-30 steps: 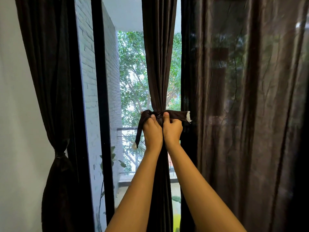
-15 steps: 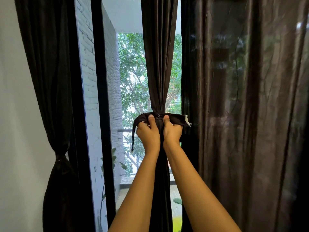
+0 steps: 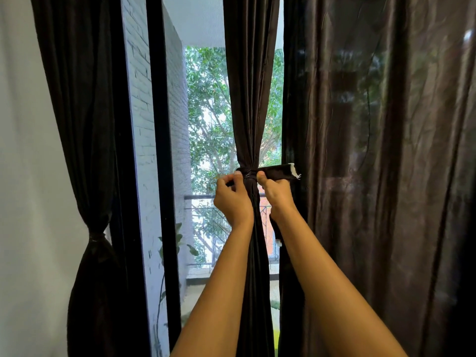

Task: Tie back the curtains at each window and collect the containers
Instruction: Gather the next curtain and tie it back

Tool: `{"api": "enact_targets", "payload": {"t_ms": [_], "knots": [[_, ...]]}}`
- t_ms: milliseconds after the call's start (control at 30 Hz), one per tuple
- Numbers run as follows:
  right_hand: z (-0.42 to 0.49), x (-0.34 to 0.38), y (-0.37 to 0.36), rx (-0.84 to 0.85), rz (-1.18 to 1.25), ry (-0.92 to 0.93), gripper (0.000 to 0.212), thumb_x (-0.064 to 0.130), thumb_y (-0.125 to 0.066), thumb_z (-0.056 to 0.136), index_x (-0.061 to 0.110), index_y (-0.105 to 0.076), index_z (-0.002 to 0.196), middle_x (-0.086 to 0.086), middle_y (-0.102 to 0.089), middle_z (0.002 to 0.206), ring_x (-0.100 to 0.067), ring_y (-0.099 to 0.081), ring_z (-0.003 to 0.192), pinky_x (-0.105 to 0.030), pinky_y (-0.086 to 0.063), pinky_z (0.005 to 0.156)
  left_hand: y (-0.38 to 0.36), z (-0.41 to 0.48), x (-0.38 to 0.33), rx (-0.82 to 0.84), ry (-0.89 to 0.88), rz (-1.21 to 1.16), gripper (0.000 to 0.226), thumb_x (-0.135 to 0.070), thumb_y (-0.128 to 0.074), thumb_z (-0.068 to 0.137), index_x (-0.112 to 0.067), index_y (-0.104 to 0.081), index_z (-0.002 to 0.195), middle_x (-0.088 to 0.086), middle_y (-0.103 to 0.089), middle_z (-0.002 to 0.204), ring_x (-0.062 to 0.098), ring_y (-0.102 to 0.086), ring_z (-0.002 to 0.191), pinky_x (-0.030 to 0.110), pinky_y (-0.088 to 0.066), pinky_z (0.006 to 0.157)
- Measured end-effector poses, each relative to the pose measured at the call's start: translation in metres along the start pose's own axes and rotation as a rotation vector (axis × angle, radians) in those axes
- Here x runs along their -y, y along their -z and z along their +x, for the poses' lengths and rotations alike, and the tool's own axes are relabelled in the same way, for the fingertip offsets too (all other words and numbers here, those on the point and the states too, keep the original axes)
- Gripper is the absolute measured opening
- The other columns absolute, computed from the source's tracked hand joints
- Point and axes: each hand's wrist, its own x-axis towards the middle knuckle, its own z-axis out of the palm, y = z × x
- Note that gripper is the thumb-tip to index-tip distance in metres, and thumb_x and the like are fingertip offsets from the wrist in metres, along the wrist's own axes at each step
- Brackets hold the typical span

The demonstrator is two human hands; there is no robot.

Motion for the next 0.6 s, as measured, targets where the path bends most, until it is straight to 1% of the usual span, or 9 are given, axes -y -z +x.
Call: {"api": "enact_targets", "payload": {"t_ms": [67, 100, 167, 233, 300, 367, 500, 567, 600], "knots": [[0.002, 0.002, 0.004, 0.037, -0.072, 0.029, 0.018, 0.016, -0.058, 0.093, 0.001, -0.065, 0.102, -0.007, -0.062, 0.092, -0.018, -0.056, 0.088, -0.029, -0.040, 0.077, 0.000, 0.001, 0.003, 0.032, -0.040, 0.063, 0.030, -0.033, -0.053, 0.095, -0.008, -0.064, 0.082, 0.005, -0.059, 0.069, 0.013, -0.048, 0.060, 0.019, -0.028, 0.051], [0.003, 0.003, 0.005, 0.049, -0.107, 0.039, 0.017, 0.017, -0.059, 0.093, 0.003, -0.065, 0.099, -0.009, -0.063, 0.092, -0.019, -0.056, 0.088, -0.030, -0.041, 0.077, 0.000, 0.001, 0.004, 0.046, -0.072, 0.084, 0.036, -0.033, -0.051, 0.096, -0.011, -0.060, 0.069, 0.005, -0.055, 0.060, 0.013, -0.043, 0.054, 0.022, -0.025, 0.048], [0.005, 0.003, 0.007, 0.063, -0.153, 0.056, 0.020, 0.019, -0.060, 0.092, 0.002, -0.067, 0.099, -0.012, -0.066, 0.095, -0.022, -0.060, 0.090, -0.034, -0.046, 0.080, 0.002, 0.000, 0.003, 0.066, -0.129, 0.116, 0.049, -0.031, -0.048, 0.098, -0.017, -0.037, 0.052, 0.000, -0.037, 0.047, 0.011, -0.030, 0.045, 0.023, -0.024, 0.044], [0.006, 0.004, 0.010, 0.080, -0.191, 0.084, 0.023, 0.021, -0.059, 0.093, 0.002, -0.067, 0.102, -0.010, -0.067, 0.096, -0.020, -0.061, 0.092, -0.032, -0.047, 0.079, 0.004, 0.000, 0.002, 0.092, -0.154, 0.121, 0.053, -0.029, -0.046, 0.099, -0.018, -0.027, 0.051, -0.002, -0.029, 0.046, 0.011, -0.024, 0.044, 0.021, -0.024, 0.044], [0.007, 0.005, 0.013, 0.117, -0.264, 0.105, 0.024, 0.025, -0.057, 0.094, 0.006, -0.066, 0.105, -0.005, -0.065, 0.095, -0.016, -0.059, 0.090, -0.028, -0.045, 0.073, 0.006, 0.000, 0.000, 0.120, -0.164, 0.111, 0.054, -0.029, -0.046, 0.099, -0.018, -0.025, 0.051, -0.002, -0.027, 0.046, 0.011, -0.023, 0.045, 0.021, -0.024, 0.044], [0.011, 0.004, 0.016, 0.141, -0.339, 0.139, 0.028, 0.030, -0.055, 0.095, 0.007, -0.066, 0.106, -0.006, -0.066, 0.097, -0.017, -0.060, 0.092, -0.030, -0.047, 0.075, 0.006, -0.001, 0.000, 0.145, -0.167, 0.101, 0.054, -0.030, -0.045, 0.099, -0.018, -0.024, 0.051, -0.002, -0.026, 0.046, 0.011, -0.022, 0.045, 0.022, -0.023, 0.043], [0.011, 0.005, 0.018, 0.134, -0.510, 0.257, 0.035, 0.031, -0.053, 0.096, -0.002, -0.065, 0.097, -0.001, -0.056, 0.071, -0.020, -0.054, 0.080, -0.026, -0.033, 0.062, 0.010, 0.001, 0.001, 0.267, -0.150, 0.026, 0.051, -0.042, -0.049, 0.094, -0.017, -0.034, 0.052, -0.004, -0.029, 0.046, 0.007, -0.025, 0.043, 0.021, -0.023, 0.042], [0.012, 0.006, 0.019, 0.124, -0.570, 0.321, 0.035, 0.029, -0.054, 0.095, -0.004, -0.063, 0.092, -0.002, -0.053, 0.067, -0.020, -0.053, 0.076, -0.027, -0.028, 0.056, 0.014, 0.004, 0.003, 0.356, -0.154, 0.000, 0.043, -0.055, -0.055, 0.083, -0.019, -0.053, 0.061, 0.002, -0.048, 0.050, 0.004, -0.038, 0.045, 0.018, -0.028, 0.046], [0.013, 0.008, 0.021, 0.122, -0.595, 0.356, 0.033, 0.028, -0.055, 0.095, -0.003, -0.063, 0.091, -0.005, -0.055, 0.071, -0.019, -0.053, 0.076, -0.025, -0.028, 0.054, 0.015, 0.006, 0.004, 0.396, -0.153, 0.006, 0.037, -0.059, -0.059, 0.079, -0.023, -0.060, 0.068, 0.006, -0.061, 0.060, 0.007, -0.050, 0.052, 0.024, -0.038, 0.052]]}}
